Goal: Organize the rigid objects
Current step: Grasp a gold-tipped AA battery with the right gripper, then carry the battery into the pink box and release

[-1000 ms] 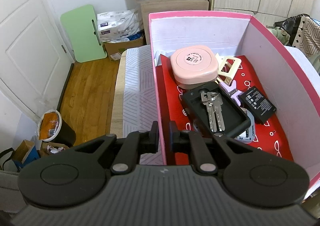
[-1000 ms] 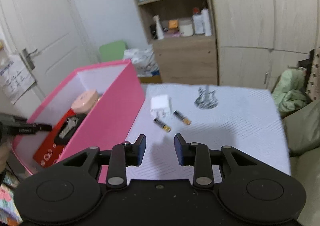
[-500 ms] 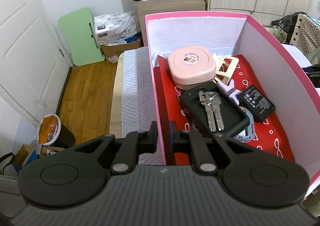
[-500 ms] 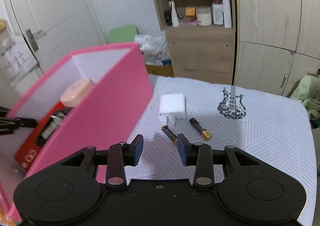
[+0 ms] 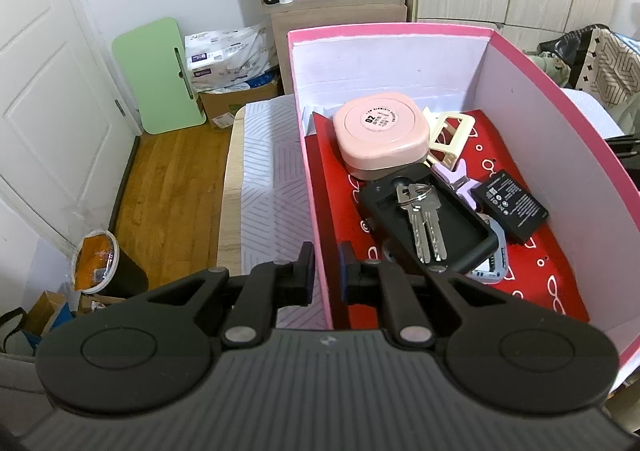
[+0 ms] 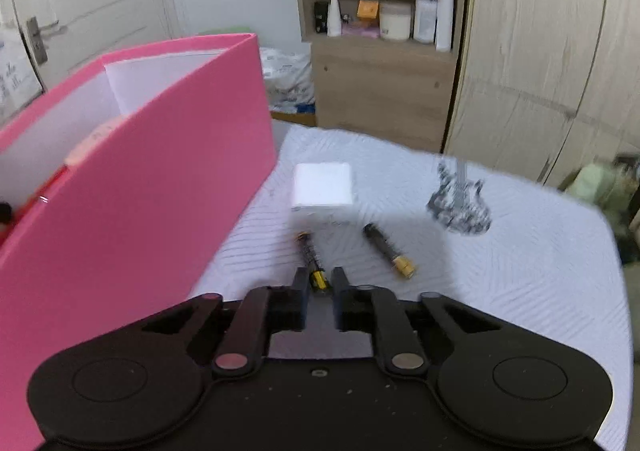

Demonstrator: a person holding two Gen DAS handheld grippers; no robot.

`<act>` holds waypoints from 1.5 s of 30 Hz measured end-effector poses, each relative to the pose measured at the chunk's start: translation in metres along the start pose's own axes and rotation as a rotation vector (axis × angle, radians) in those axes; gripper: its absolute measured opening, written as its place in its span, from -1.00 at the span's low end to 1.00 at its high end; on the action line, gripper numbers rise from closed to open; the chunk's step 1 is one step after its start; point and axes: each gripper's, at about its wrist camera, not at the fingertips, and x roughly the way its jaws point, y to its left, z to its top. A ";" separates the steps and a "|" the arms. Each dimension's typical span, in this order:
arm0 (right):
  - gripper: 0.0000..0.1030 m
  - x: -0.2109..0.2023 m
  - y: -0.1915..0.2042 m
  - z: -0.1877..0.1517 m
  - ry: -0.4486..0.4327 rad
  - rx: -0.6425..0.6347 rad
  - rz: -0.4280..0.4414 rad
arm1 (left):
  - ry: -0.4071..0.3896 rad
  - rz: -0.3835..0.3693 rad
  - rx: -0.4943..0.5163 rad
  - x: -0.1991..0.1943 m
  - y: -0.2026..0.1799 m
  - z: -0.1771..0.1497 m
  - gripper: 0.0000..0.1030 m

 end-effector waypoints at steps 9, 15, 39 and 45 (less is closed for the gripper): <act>-0.78 -0.028 0.011 -0.006 -0.023 -0.018 -0.032 | 0.001 0.006 0.012 0.001 -0.004 0.000 -0.81; -0.78 -0.047 0.022 -0.008 -0.038 -0.058 -0.043 | 0.000 0.004 0.009 0.001 -0.004 0.000 -0.81; -0.78 -0.136 0.074 0.040 -0.220 -0.188 -0.072 | -0.004 -0.001 0.009 0.000 -0.004 0.000 -0.81; -0.78 -0.146 0.098 0.058 -0.269 -0.236 -0.039 | -0.007 -0.007 0.006 0.000 -0.002 0.000 -0.81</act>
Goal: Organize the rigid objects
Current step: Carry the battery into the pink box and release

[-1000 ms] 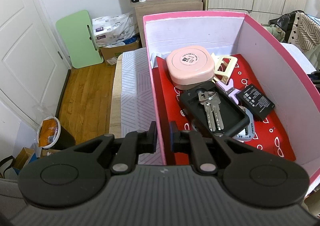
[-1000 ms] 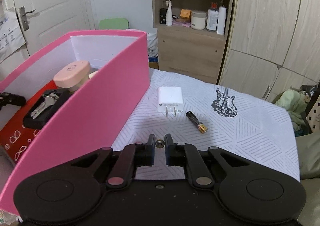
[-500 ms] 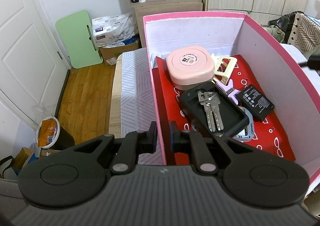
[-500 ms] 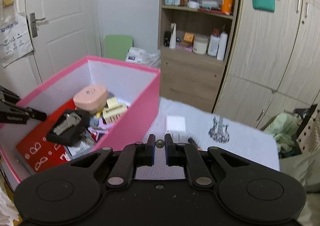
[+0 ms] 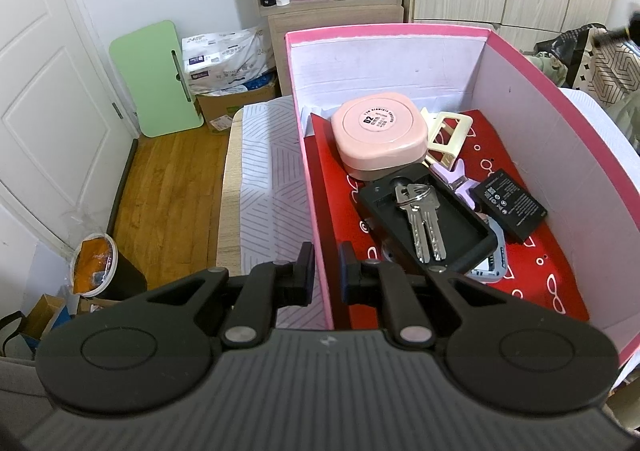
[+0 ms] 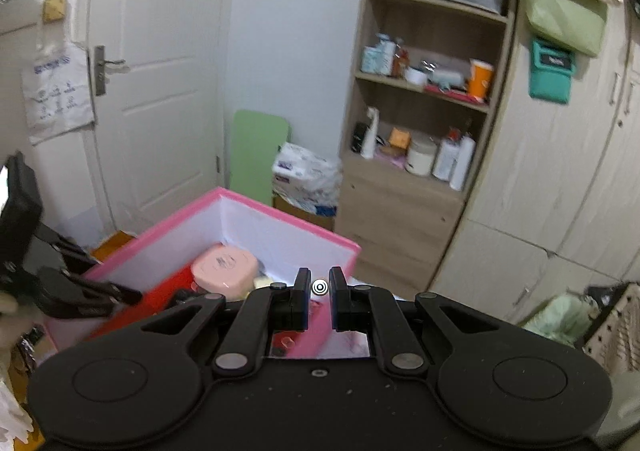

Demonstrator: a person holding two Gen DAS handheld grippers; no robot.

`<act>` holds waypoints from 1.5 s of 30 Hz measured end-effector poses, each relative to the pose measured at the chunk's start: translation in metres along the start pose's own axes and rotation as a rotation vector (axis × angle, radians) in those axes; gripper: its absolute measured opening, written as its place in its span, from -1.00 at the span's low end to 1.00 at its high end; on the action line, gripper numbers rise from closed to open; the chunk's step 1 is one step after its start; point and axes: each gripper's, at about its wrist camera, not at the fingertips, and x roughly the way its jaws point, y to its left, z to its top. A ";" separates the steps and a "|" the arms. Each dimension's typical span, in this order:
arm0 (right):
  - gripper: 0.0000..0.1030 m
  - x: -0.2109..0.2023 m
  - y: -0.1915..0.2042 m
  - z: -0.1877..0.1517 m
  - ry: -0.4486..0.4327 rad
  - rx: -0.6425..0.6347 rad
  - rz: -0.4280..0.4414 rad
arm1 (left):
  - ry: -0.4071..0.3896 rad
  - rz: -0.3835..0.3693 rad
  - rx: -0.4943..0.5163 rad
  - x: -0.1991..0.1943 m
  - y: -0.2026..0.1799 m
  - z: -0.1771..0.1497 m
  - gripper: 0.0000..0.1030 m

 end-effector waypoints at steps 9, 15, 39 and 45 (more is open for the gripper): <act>-0.78 0.027 0.028 0.007 0.014 0.008 0.167 | -0.007 -0.012 -0.020 0.000 0.003 -0.001 -0.81; -0.78 0.058 0.041 0.001 0.086 0.028 0.277 | -0.007 -0.012 -0.018 0.000 0.003 -0.001 -0.81; -0.53 0.100 0.036 -0.013 0.216 0.205 0.398 | -0.008 -0.011 -0.023 -0.001 0.003 -0.001 -0.81; -0.40 0.055 0.000 -0.022 0.129 0.243 0.314 | -0.010 -0.012 -0.026 0.000 0.003 -0.001 -0.81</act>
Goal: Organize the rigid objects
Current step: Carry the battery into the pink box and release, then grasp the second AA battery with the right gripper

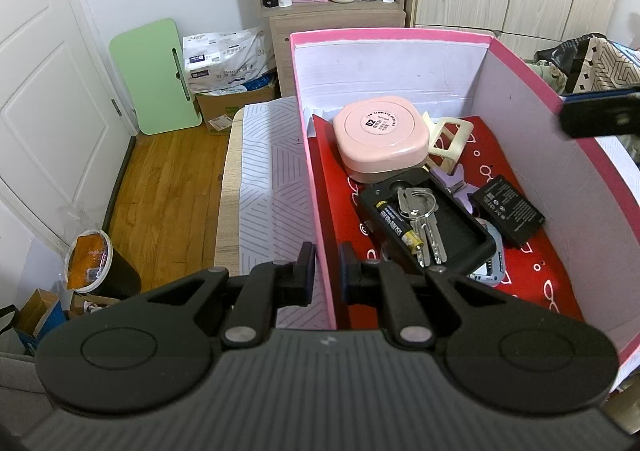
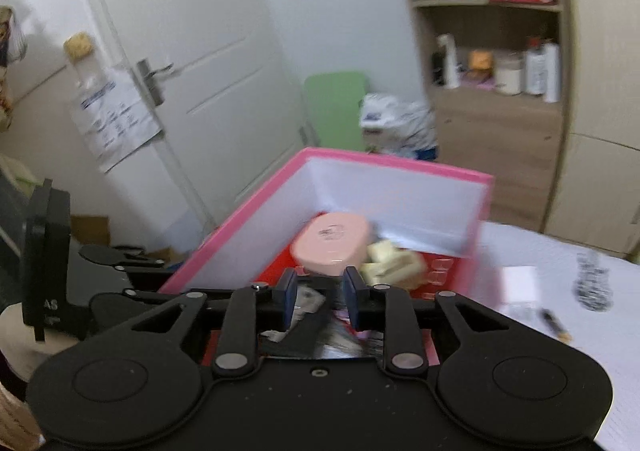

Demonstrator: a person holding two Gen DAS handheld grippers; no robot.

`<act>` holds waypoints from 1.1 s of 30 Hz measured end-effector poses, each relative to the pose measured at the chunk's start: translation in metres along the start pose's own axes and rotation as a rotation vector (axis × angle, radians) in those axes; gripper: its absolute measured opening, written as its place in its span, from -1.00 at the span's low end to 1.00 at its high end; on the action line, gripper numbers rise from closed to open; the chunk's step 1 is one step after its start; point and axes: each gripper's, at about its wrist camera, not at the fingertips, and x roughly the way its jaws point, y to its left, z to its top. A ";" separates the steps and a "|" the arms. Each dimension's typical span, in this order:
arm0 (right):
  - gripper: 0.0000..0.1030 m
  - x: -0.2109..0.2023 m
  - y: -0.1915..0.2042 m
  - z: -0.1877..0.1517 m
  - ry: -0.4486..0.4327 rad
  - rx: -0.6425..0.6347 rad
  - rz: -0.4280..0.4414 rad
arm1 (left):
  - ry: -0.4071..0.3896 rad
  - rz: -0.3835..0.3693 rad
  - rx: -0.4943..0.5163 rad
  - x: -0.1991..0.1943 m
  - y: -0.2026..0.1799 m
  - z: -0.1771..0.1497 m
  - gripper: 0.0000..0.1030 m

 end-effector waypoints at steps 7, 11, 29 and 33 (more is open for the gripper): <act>-0.33 -0.038 -0.054 -0.021 -0.041 0.099 -0.143 | -0.008 -0.012 -0.017 0.000 0.003 -0.001 -0.81; -0.33 -0.039 -0.082 -0.036 -0.016 0.114 -0.192 | -0.007 -0.006 -0.008 -0.001 0.002 -0.001 -0.81; -0.10 0.044 -0.153 -0.055 0.042 -0.063 -0.276 | -0.018 -0.002 -0.013 -0.003 0.003 -0.002 -0.81; -0.06 0.053 -0.162 -0.053 0.041 0.006 -0.274 | -0.020 -0.005 -0.016 -0.003 0.003 -0.001 -0.81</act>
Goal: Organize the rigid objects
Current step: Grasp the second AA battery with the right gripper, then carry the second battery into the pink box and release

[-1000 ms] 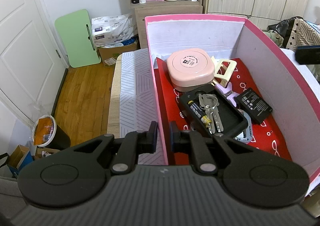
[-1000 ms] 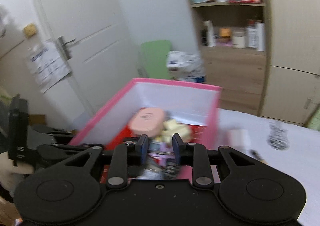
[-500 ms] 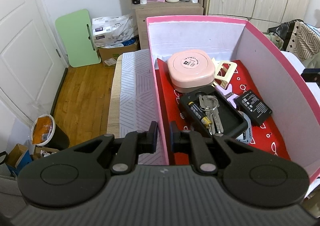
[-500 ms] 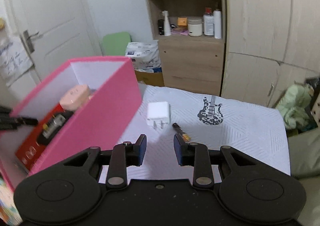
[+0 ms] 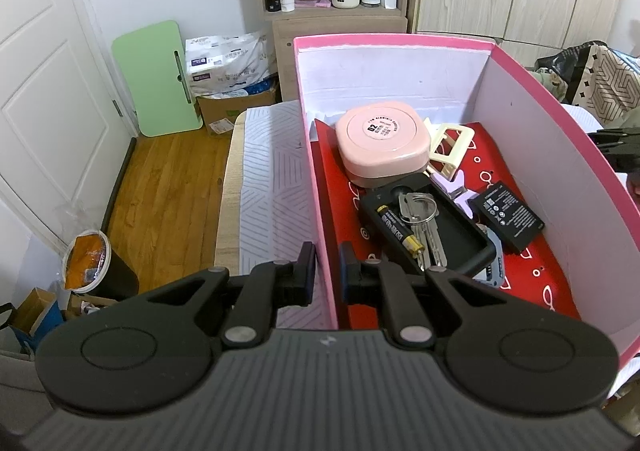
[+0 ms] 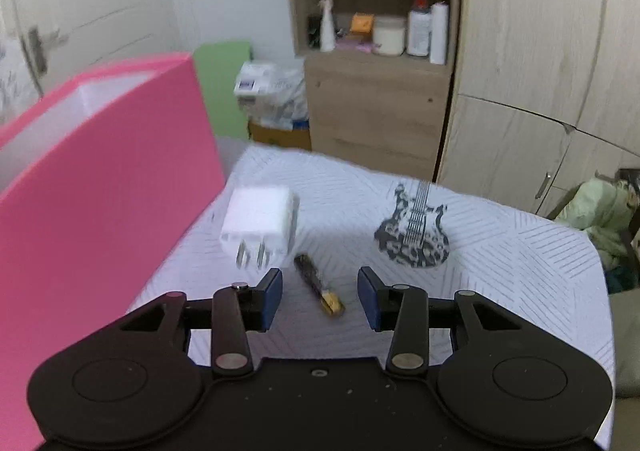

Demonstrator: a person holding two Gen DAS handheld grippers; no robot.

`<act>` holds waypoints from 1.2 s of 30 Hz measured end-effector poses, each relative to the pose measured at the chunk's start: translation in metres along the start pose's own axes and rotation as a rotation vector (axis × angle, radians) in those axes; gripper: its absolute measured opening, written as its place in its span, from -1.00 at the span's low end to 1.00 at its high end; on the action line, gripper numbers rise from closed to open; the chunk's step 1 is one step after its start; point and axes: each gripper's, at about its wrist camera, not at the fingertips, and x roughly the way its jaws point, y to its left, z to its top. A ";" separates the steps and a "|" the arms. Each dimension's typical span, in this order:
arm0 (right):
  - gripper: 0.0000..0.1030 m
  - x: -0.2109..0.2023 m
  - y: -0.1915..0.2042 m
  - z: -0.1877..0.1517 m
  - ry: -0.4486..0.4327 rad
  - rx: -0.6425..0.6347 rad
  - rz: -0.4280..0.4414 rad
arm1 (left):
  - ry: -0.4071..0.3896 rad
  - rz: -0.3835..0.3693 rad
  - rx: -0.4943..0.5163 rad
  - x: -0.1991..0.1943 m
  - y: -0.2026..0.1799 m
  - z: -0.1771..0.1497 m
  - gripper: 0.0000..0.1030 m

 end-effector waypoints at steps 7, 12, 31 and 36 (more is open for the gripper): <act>-0.79 -0.010 0.016 -0.013 -0.061 -0.090 -0.093 | -0.004 0.004 0.009 0.000 0.000 0.000 -0.81; -0.79 -0.023 0.017 -0.018 -0.089 -0.055 -0.084 | -0.006 0.004 0.009 0.000 0.001 -0.001 -0.81; -0.79 -0.119 0.072 -0.006 -0.262 -0.097 -0.007 | -0.012 0.005 0.011 -0.001 -0.002 0.000 -0.81; -0.79 -0.142 0.094 0.011 -0.276 -0.082 0.118 | -0.015 0.003 0.008 -0.001 -0.002 -0.001 -0.81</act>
